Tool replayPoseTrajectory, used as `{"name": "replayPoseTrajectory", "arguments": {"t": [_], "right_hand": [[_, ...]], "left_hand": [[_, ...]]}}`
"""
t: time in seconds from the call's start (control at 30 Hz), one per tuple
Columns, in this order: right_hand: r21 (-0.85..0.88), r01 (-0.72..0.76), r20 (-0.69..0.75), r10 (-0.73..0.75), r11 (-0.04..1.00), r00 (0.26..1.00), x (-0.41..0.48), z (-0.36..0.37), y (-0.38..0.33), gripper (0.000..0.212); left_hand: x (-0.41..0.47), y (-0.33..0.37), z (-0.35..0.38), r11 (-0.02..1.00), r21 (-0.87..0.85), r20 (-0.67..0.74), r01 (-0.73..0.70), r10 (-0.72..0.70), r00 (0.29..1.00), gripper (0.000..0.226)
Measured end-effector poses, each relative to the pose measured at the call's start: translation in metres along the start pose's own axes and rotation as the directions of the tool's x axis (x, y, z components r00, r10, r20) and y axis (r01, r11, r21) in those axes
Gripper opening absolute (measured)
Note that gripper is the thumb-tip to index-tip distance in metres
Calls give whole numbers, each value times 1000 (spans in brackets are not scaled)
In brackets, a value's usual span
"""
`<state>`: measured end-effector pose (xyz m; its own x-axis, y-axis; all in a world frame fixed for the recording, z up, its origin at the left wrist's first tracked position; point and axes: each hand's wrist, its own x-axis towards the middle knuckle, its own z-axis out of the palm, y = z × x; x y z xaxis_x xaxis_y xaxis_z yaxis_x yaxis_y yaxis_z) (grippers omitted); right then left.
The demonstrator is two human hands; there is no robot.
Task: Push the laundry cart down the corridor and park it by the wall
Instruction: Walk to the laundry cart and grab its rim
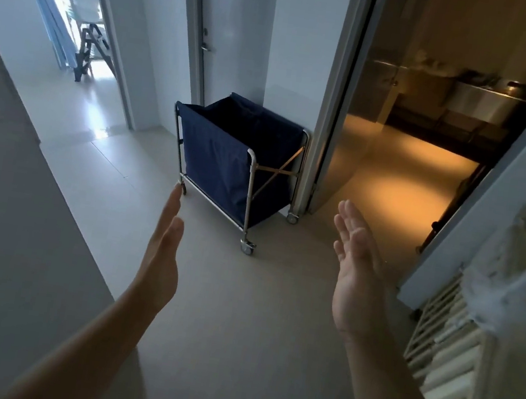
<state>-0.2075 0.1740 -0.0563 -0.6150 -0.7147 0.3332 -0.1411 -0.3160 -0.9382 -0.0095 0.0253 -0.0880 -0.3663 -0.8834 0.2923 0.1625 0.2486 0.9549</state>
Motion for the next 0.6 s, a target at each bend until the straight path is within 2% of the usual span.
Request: {"name": "replayPoseTrajectory", "arguments": {"t": [0.37, 0.6], "right_hand": [[6, -61, -19, 61, 998, 998, 7, -41, 35, 63], [25, -101, -38, 102, 995, 994, 24, -73, 51, 75]], "left_hand": [[1, -29, 42, 998, 6, 22, 62, -63, 998, 78], [5, -42, 84, 995, 16, 20, 98, -98, 995, 80]]}}
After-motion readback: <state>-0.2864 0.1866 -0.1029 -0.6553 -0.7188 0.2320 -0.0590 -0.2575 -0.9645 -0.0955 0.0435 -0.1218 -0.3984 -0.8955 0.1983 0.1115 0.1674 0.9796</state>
